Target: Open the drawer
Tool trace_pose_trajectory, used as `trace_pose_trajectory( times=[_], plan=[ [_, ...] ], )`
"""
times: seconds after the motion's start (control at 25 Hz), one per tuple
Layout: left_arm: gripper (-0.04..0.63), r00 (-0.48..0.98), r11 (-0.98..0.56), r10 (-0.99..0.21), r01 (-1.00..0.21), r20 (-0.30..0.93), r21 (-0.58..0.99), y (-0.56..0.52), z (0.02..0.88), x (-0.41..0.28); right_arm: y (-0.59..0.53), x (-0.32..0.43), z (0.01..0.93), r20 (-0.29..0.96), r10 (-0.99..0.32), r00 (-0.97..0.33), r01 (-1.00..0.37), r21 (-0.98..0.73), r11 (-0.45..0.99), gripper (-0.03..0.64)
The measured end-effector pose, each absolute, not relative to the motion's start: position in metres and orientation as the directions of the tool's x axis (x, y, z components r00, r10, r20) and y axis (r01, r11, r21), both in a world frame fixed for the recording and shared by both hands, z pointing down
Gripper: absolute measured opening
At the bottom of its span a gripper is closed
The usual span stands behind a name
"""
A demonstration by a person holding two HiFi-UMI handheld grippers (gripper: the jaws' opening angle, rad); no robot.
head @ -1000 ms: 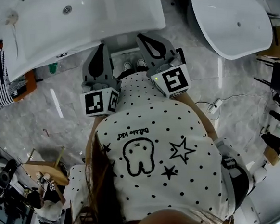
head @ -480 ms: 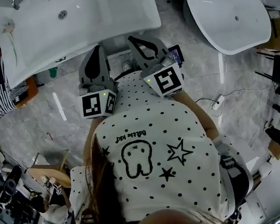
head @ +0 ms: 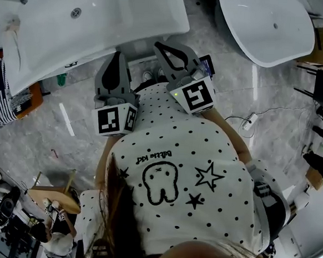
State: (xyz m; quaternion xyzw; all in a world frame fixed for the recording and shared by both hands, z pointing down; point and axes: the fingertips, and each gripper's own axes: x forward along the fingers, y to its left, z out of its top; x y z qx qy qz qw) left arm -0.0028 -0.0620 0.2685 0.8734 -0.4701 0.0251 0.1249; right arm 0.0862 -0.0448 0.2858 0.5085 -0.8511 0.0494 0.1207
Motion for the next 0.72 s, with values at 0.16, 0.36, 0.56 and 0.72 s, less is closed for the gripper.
trace_pose_trajectory(
  times=[0.16,0.36,0.56,0.72],
  plan=[
    [0.005,0.559,-0.527,-0.812,-0.826,0.169,0.200,-0.0617,0.2697,-0.0026,-0.0447,0.0883,0.2848,0.251,-0.860,-0.444,-0.885,0.031,0.465,0.014],
    [0.005,0.556,-0.522,-0.814,-0.828,0.171,0.206,-0.0622,0.2693,-0.0035,-0.0453,0.0886,0.2846,0.255,-0.861,-0.439,-0.887,0.026,0.460,0.014],
    [0.005,0.561,-0.528,-0.808,-0.825,0.179,0.199,-0.0609,0.2710,-0.0045,-0.0453,0.0891,0.2841,0.252,-0.862,-0.439,-0.888,0.026,0.460,0.014],
    [0.005,0.555,-0.521,-0.813,-0.828,0.174,0.209,-0.0631,0.2693,-0.0047,-0.0446,0.0892,0.2842,0.244,-0.862,-0.444,-0.883,0.044,0.467,0.014]
  ],
)
